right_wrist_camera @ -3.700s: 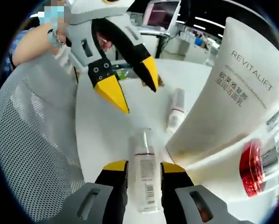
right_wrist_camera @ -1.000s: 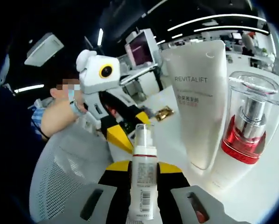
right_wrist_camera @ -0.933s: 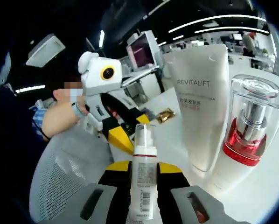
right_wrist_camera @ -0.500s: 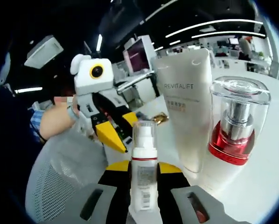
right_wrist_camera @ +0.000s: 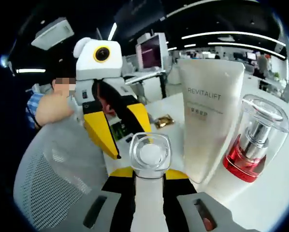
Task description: Arrange the skincare products in the storage area until every visible bottle or jar stands upright without overlapping.
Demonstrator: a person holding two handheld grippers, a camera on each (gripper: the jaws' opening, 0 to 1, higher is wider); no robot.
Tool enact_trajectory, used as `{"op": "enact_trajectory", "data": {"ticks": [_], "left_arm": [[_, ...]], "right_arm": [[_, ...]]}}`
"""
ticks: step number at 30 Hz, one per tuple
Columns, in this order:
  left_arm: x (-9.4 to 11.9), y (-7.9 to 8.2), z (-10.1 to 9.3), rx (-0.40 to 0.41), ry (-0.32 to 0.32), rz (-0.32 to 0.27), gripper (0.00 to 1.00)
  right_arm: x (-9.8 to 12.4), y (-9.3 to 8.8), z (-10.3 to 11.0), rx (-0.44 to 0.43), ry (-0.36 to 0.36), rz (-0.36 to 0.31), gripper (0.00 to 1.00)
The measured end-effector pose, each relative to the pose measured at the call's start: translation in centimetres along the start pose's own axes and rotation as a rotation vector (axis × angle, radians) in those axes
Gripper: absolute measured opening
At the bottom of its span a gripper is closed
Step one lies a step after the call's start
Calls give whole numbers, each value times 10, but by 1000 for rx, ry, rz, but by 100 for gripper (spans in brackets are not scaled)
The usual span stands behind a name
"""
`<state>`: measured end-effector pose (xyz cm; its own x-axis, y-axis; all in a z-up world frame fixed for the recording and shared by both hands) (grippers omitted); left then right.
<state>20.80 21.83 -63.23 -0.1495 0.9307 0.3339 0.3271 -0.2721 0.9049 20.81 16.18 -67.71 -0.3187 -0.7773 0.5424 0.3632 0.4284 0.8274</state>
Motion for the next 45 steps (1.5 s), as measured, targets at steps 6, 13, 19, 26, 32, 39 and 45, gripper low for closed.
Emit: {"op": "enact_trajectory", "data": {"ticks": [6, 13, 19, 26, 32, 39, 45], "left_arm": [[-13, 2, -4, 10, -11, -16, 11], [-32, -10, -8, -36, -12, 68, 14], [-36, -15, -1, -18, 30, 93, 14], [-41, -20, 1, -12, 42, 116, 15], [-45, -23, 0, -19, 42, 135, 15], [-43, -20, 4, -6, 57, 126, 15], [-39, -23, 8, -5, 78, 138, 14]], "right_arm": [[17, -2, -11, 151, -106, 80, 14], [30, -16, -25, 47, -181, 76, 14], [30, -29, -33, 60, -246, 157, 14], [25, -31, -38, 62, -277, 178, 15], [30, -40, -41, 27, -300, 213, 16], [35, -47, -46, 7, -338, 251, 14], [39, -53, -50, 5, -365, 282, 13]]}}
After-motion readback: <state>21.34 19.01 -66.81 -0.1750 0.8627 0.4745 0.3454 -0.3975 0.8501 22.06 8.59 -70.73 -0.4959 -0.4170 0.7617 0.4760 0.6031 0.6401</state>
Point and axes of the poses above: the point that each gripper's makers call its tool centre point, and the gripper's own axes: x roughly backward along the fingers, z roughly to its left, y roughly out of its top, the point moved 4 cm from there along x, roughly backward along the fingers, and after that the axes turned 1 degree about -x, right-handed, at the moved point
